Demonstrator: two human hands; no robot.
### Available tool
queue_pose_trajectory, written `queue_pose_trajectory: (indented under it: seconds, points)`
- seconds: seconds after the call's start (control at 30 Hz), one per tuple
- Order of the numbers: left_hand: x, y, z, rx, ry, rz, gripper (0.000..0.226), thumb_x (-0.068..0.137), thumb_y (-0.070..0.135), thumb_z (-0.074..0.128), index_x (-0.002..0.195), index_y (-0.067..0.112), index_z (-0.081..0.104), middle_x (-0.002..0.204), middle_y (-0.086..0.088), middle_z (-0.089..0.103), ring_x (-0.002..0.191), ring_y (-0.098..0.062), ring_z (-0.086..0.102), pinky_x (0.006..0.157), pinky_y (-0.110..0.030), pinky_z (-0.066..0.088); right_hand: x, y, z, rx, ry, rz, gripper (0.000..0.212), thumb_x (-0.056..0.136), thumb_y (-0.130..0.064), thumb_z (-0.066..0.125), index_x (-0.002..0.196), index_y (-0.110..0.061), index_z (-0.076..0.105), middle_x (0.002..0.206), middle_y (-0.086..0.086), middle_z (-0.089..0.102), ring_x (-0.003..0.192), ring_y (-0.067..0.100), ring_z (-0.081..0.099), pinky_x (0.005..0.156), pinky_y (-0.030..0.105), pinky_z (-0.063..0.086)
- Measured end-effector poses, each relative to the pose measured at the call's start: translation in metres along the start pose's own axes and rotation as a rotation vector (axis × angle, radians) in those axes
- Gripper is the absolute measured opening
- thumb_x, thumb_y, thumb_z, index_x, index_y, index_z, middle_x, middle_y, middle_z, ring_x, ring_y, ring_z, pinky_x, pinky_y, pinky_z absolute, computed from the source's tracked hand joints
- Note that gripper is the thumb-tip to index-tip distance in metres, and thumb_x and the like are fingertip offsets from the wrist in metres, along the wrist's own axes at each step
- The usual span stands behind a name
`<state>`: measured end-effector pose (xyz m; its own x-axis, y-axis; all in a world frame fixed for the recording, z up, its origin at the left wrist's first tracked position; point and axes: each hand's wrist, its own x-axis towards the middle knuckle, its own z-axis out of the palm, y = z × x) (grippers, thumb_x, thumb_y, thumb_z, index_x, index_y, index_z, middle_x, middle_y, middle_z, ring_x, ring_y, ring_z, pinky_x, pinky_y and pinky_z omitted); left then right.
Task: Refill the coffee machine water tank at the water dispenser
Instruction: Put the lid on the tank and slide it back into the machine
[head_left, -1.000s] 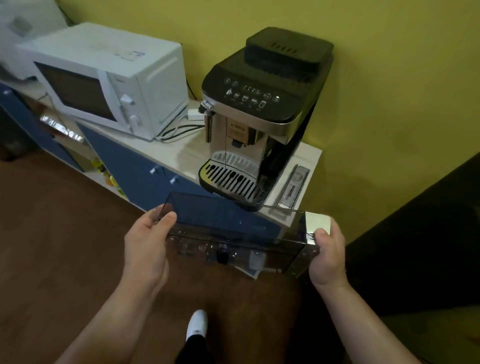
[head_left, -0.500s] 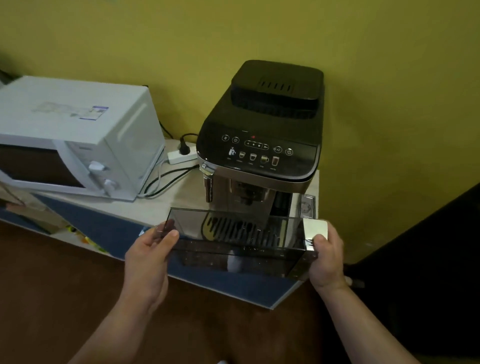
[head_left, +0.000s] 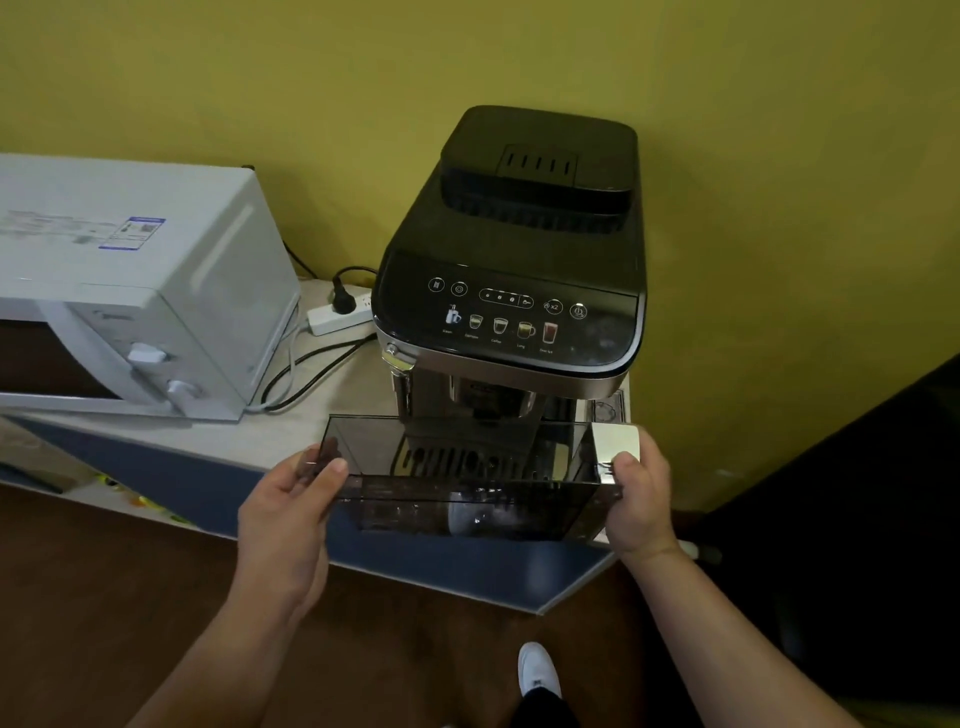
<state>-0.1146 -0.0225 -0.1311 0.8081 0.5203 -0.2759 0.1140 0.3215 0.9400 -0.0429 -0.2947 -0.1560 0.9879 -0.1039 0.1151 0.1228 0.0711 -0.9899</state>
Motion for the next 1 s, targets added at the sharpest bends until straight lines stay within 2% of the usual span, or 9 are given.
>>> queue_pose_trajectory:
  seconds: [0.13, 0.23, 0.37, 0.47, 0.53, 0.67, 0.77, 0.9, 1.0]
  points:
    - [0.006, 0.001, 0.002, -0.003, 0.007, 0.032, 0.022, 0.091, 0.003, 0.060, 0.103, 0.019, 0.069, 0.086, 0.008, 0.078, 0.084, 0.001, 0.072, 0.076, -0.013, 0.057, 0.009, 0.006, 0.001, -0.005, 0.004, -0.007, 0.027, 0.074, -0.026, 0.044, 0.087, -0.006, 0.058, 0.077, 0.010, 0.056, 0.067, 0.018, 0.051, 0.057, 0.027, 0.044]
    - [0.007, 0.000, 0.003, 0.030, -0.015, 0.053, 0.030, 0.088, 0.003, 0.062, 0.114, 0.019, 0.065, 0.101, 0.005, 0.074, 0.096, -0.005, 0.070, 0.083, -0.016, 0.057, 0.015, 0.013, 0.001, -0.022, 0.001, -0.019, 0.037, 0.072, -0.033, 0.043, 0.091, -0.005, 0.060, 0.080, 0.010, 0.058, 0.073, 0.025, 0.051, 0.063, 0.033, 0.043]
    - [0.019, -0.003, 0.002, 0.275, -0.090, 0.073, 0.060, 0.085, -0.009, 0.065, 0.133, 0.025, 0.054, 0.118, 0.013, 0.061, 0.105, -0.003, 0.059, 0.087, -0.024, 0.050, 0.021, 0.016, 0.002, -0.021, -0.011, -0.025, 0.045, 0.073, -0.032, 0.042, 0.099, 0.001, 0.059, 0.086, 0.011, 0.061, 0.077, 0.023, 0.055, 0.067, 0.036, 0.046]
    - [0.033, -0.002, -0.002, 0.322, -0.188, 0.018, 0.091, 0.079, -0.016, 0.068, 0.149, 0.034, 0.039, 0.142, 0.012, 0.050, 0.127, -0.008, 0.049, 0.102, -0.038, 0.047, 0.021, 0.016, 0.002, -0.032, -0.039, -0.017, 0.046, 0.074, -0.033, 0.042, 0.102, -0.001, 0.059, 0.089, 0.014, 0.061, 0.080, 0.025, 0.056, 0.069, 0.036, 0.047]
    - [0.039, 0.002, -0.004, 0.376, -0.258, 0.013, 0.099, 0.075, -0.018, 0.070, 0.149, 0.039, 0.037, 0.148, 0.009, 0.045, 0.136, -0.010, 0.042, 0.108, -0.044, 0.043, 0.021, 0.015, 0.001, -0.038, -0.057, -0.011, 0.043, 0.073, -0.035, 0.042, 0.101, -0.008, 0.060, 0.091, 0.013, 0.061, 0.082, 0.022, 0.056, 0.070, 0.030, 0.049]
    - [0.045, 0.006, -0.007, 0.417, -0.320, 0.040, 0.077, 0.065, -0.004, 0.079, 0.133, 0.024, 0.056, 0.136, -0.003, 0.061, 0.131, -0.021, 0.053, 0.108, -0.054, 0.044, 0.021, 0.009, -0.006, -0.040, -0.172, 0.012, 0.030, 0.079, -0.030, 0.045, 0.105, -0.021, 0.058, 0.098, 0.010, 0.062, 0.087, 0.015, 0.059, 0.074, 0.022, 0.050]
    - [0.047, 0.004, -0.010, 0.407, -0.307, 0.062, 0.069, 0.068, -0.009, 0.077, 0.129, 0.015, 0.057, 0.128, -0.008, 0.065, 0.125, -0.023, 0.058, 0.105, -0.053, 0.047, 0.023, 0.010, -0.020, -0.068, -0.242, 0.015, 0.038, 0.078, -0.041, 0.048, 0.108, -0.021, 0.059, 0.102, 0.006, 0.063, 0.091, 0.012, 0.060, 0.078, 0.021, 0.050]
    - [0.048, 0.001, -0.010, 0.419, -0.309, 0.075, 0.064, 0.071, -0.015, 0.074, 0.119, 0.026, 0.061, 0.125, -0.005, 0.066, 0.124, -0.021, 0.059, 0.100, -0.047, 0.050, 0.045, 0.032, -0.046, -0.131, 0.114, 0.152, 0.030, 0.087, -0.049, 0.053, 0.094, -0.023, 0.063, 0.096, 0.004, 0.066, 0.093, 0.023, 0.062, 0.076, 0.032, 0.050]
    - [0.050, -0.001, -0.011, 0.403, -0.311, 0.073, 0.066, 0.070, -0.018, 0.073, 0.117, 0.029, 0.061, 0.125, -0.003, 0.066, 0.125, -0.018, 0.058, 0.102, -0.051, 0.049, 0.069, 0.065, -0.059, -0.657, 0.159, 0.340, 0.020, 0.089, -0.030, 0.061, 0.104, -0.016, 0.063, 0.110, 0.007, 0.064, 0.096, 0.025, 0.061, 0.078, 0.034, 0.051]
